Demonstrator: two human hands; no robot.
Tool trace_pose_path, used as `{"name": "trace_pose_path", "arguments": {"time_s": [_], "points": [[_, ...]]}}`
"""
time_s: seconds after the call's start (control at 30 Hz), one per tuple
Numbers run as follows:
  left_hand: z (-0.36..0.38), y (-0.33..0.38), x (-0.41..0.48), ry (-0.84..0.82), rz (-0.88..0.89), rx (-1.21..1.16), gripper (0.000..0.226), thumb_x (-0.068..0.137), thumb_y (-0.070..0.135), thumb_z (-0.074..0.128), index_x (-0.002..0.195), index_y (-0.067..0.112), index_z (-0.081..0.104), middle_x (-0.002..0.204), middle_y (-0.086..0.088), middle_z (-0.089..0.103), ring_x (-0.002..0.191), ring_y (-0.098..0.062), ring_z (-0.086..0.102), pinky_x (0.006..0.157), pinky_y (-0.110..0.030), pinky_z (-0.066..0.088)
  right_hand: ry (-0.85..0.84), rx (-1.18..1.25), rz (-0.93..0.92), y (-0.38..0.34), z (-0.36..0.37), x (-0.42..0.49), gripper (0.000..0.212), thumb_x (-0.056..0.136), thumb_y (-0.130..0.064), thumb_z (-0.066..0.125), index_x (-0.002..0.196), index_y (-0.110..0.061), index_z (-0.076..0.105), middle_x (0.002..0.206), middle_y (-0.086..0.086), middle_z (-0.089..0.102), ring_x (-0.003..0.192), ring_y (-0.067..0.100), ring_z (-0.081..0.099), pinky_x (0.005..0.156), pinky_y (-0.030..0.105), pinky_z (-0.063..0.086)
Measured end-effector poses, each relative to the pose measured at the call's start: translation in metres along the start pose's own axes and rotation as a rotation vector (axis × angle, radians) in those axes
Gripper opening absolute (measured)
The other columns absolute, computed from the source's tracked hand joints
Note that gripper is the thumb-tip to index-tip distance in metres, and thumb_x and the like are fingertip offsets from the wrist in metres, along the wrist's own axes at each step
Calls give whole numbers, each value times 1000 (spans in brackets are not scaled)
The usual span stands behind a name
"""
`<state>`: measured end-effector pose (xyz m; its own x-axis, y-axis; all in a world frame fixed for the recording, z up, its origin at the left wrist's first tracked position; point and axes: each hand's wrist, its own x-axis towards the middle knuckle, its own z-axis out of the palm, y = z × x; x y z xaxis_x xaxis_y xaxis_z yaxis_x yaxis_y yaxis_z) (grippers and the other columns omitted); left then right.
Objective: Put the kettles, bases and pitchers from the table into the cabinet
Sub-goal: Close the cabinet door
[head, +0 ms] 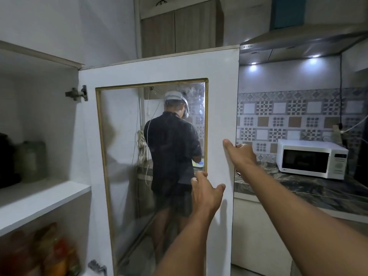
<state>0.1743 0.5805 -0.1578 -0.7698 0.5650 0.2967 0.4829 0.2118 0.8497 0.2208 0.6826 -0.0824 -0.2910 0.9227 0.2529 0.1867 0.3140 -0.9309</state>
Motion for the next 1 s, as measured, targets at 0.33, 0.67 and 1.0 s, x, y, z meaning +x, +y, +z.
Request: {"name": "trace_pose_path", "arguments": {"time_s": [0.33,0.67,1.0], "points": [[-73,-28,-145,42,-7,3,88,75,40,78,143,19,25,143,-6,29,124,-23,44,94,-30,44,19,-135,-175,-35,-9,-175,51,89,-59,54,106,-14,68,107,9,72,98,33,66,85,38,51],[-197,-58,-218,574,85,47,62,83,37,67,135,15,43,123,-3,50,110,-20,54,90,-35,51,-196,-64,-634,-125,53,-332,37,86,-38,59,112,-16,45,99,4,66,87,28,65,75,43,54],[-351,-113,-259,804,-173,267,17,92,27,59,94,12,52,96,-12,68,86,-29,61,69,-32,43,-557,108,-776,-188,158,-435,56,75,-36,70,111,-18,30,109,9,48,92,30,58,78,44,55]]}}
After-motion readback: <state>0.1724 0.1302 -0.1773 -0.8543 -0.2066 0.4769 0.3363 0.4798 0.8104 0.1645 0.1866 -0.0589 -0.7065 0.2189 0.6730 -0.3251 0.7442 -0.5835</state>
